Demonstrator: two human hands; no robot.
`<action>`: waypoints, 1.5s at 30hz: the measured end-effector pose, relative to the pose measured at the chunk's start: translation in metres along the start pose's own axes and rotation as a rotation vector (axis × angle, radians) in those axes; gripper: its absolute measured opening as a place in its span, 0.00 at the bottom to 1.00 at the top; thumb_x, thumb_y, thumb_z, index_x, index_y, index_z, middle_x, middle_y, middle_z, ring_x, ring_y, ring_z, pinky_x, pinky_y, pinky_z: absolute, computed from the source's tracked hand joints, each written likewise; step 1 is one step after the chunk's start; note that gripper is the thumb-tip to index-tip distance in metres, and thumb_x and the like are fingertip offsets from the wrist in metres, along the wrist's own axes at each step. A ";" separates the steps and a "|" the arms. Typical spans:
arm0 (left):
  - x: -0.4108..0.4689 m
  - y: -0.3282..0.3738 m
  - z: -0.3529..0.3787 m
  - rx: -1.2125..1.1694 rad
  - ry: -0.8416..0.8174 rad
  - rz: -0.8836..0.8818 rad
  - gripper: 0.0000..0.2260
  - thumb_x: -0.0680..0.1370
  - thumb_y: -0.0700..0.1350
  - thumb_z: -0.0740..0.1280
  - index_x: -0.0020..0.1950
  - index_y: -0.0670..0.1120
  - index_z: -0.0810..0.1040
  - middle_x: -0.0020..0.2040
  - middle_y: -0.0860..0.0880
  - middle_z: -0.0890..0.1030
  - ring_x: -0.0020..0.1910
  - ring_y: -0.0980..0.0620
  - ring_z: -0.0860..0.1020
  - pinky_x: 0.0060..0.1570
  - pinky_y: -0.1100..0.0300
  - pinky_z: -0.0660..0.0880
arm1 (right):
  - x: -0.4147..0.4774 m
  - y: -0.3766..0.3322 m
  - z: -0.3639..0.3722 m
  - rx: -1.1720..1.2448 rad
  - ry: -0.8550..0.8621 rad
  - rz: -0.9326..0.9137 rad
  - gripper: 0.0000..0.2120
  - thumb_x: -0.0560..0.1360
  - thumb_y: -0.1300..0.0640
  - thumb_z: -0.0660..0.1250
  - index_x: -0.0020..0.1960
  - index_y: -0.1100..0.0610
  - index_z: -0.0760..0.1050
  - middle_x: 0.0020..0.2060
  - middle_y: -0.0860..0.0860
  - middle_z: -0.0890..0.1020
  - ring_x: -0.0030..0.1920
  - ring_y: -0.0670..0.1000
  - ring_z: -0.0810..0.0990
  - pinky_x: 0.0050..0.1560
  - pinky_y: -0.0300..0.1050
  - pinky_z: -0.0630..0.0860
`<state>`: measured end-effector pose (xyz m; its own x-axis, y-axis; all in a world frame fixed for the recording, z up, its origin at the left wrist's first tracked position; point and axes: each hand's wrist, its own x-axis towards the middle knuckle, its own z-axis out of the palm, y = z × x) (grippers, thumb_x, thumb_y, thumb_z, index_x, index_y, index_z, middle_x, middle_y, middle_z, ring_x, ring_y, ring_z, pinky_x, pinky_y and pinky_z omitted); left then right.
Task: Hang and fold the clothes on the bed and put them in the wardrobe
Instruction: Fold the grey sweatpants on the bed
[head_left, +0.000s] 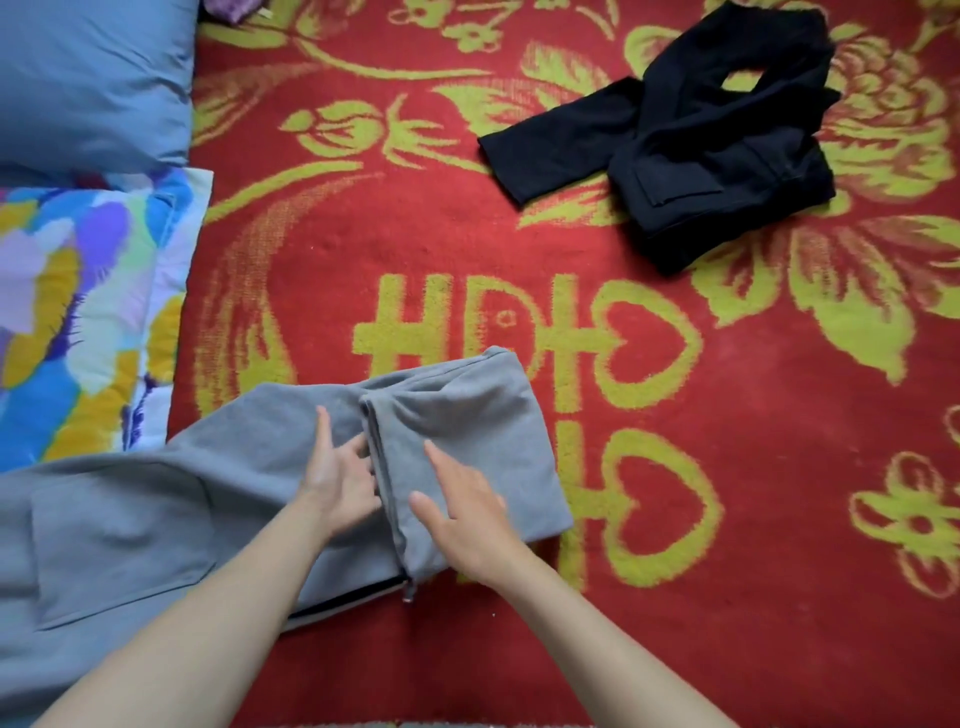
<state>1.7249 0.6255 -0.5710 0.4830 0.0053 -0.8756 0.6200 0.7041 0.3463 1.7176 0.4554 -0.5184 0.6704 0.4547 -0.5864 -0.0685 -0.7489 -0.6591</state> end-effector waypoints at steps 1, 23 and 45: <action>0.000 -0.004 0.000 0.047 0.034 0.005 0.28 0.75 0.66 0.56 0.48 0.42 0.80 0.44 0.41 0.84 0.42 0.44 0.82 0.41 0.50 0.77 | 0.001 0.011 0.005 -0.057 0.022 0.033 0.27 0.81 0.47 0.54 0.77 0.47 0.49 0.76 0.47 0.54 0.75 0.48 0.52 0.71 0.51 0.53; 0.006 -0.087 -0.021 2.069 0.268 0.301 0.31 0.80 0.61 0.50 0.77 0.52 0.40 0.77 0.45 0.36 0.76 0.47 0.43 0.71 0.45 0.49 | 0.014 0.120 -0.001 0.332 0.306 0.470 0.35 0.74 0.54 0.69 0.73 0.65 0.58 0.70 0.58 0.67 0.70 0.56 0.65 0.67 0.47 0.61; -0.079 -0.103 -0.087 1.075 0.265 0.508 0.16 0.74 0.39 0.67 0.56 0.56 0.69 0.54 0.48 0.76 0.56 0.66 0.75 0.50 0.73 0.72 | -0.036 -0.083 0.052 -0.186 0.490 -0.446 0.16 0.60 0.49 0.70 0.44 0.57 0.78 0.37 0.51 0.78 0.41 0.51 0.74 0.42 0.43 0.64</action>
<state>1.5689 0.6145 -0.5667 0.7560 0.3429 -0.5575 0.6541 -0.3662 0.6618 1.6603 0.5259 -0.4672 0.8650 0.5007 0.0318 0.3900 -0.6313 -0.6704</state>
